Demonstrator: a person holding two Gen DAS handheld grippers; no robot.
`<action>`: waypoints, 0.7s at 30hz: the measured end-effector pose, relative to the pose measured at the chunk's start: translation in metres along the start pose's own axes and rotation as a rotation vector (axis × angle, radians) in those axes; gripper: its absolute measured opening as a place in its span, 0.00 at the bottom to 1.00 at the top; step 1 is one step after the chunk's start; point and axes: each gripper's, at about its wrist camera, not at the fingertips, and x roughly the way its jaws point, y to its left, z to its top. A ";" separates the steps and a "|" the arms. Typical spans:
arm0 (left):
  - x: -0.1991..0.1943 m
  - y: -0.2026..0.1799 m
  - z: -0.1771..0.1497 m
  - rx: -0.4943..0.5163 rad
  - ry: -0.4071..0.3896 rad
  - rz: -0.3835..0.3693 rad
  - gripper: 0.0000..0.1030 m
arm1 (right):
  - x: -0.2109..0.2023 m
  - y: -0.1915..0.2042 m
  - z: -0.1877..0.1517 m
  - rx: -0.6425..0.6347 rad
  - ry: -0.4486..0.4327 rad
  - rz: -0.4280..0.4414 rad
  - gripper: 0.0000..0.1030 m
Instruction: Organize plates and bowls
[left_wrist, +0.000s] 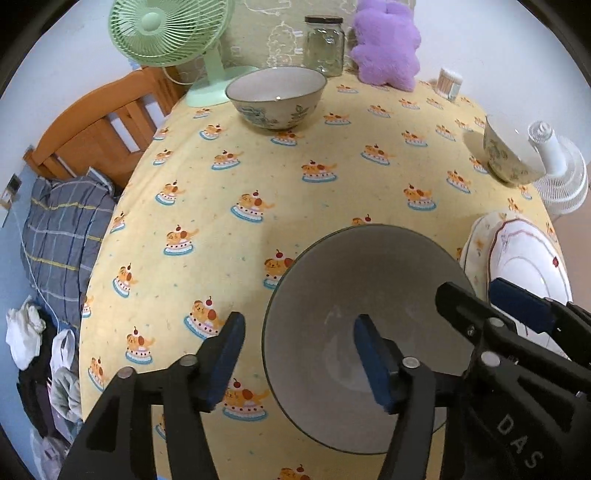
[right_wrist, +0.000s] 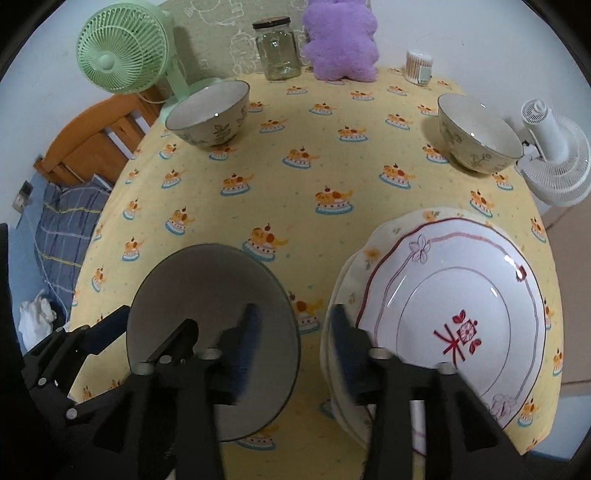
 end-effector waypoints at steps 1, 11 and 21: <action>-0.002 0.000 0.000 -0.008 -0.006 0.003 0.68 | -0.002 -0.002 0.001 -0.004 -0.005 0.009 0.57; -0.015 0.003 0.011 -0.062 -0.067 0.041 0.76 | -0.014 -0.009 0.011 -0.019 -0.062 0.042 0.63; -0.017 0.021 0.058 -0.091 -0.134 0.036 0.76 | -0.015 0.013 0.061 -0.038 -0.106 -0.043 0.63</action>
